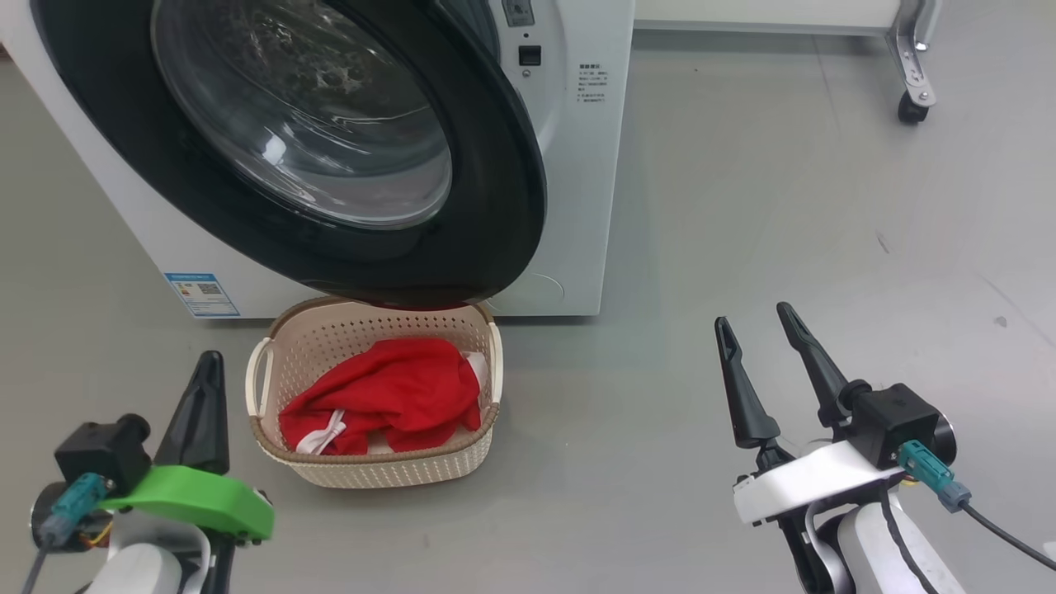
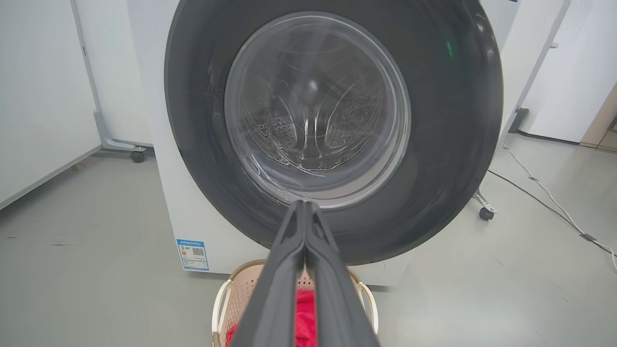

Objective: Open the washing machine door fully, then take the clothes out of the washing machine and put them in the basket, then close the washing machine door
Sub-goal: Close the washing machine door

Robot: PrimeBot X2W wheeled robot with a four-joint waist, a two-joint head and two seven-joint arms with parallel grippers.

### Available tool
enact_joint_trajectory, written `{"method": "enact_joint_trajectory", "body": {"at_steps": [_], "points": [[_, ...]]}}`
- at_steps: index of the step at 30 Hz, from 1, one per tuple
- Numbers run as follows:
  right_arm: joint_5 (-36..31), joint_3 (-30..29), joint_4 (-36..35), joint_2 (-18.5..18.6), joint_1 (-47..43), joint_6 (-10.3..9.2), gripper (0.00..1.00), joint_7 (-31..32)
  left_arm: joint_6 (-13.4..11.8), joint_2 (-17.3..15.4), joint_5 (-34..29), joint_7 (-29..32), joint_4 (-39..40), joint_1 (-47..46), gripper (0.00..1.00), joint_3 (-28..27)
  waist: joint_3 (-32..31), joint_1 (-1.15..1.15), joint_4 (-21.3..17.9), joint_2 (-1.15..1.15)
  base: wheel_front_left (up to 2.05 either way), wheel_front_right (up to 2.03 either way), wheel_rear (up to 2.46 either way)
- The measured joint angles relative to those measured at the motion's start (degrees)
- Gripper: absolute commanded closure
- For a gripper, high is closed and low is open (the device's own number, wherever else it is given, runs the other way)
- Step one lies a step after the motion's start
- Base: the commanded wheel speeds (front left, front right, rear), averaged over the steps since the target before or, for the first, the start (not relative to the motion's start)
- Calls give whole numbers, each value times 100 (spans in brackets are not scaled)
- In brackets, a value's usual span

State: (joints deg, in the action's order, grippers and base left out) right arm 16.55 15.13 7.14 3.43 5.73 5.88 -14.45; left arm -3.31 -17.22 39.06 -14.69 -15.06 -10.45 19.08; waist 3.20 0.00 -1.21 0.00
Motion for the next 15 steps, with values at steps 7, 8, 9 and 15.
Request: {"method": "enact_joint_trajectory", "body": {"at_steps": [7,8,9,15], "points": [[0,65,-15,-5,-47,11,0,0,-149,146,-359,0,102,432,0,-55,-103,0,114,0,0,0,0],[0,64,-16,-5,-47,11,0,0,-152,185,-391,0,132,483,0,-85,-107,0,119,0,0,0,0],[0,64,-18,-5,-47,11,0,0,-152,235,-421,0,194,513,0,-122,-111,0,126,0,0,0,0],[27,13,-26,-10,-84,12,0,0,-155,375,-683,0,510,549,0,-285,-107,0,171,0,0,0,0]]}}
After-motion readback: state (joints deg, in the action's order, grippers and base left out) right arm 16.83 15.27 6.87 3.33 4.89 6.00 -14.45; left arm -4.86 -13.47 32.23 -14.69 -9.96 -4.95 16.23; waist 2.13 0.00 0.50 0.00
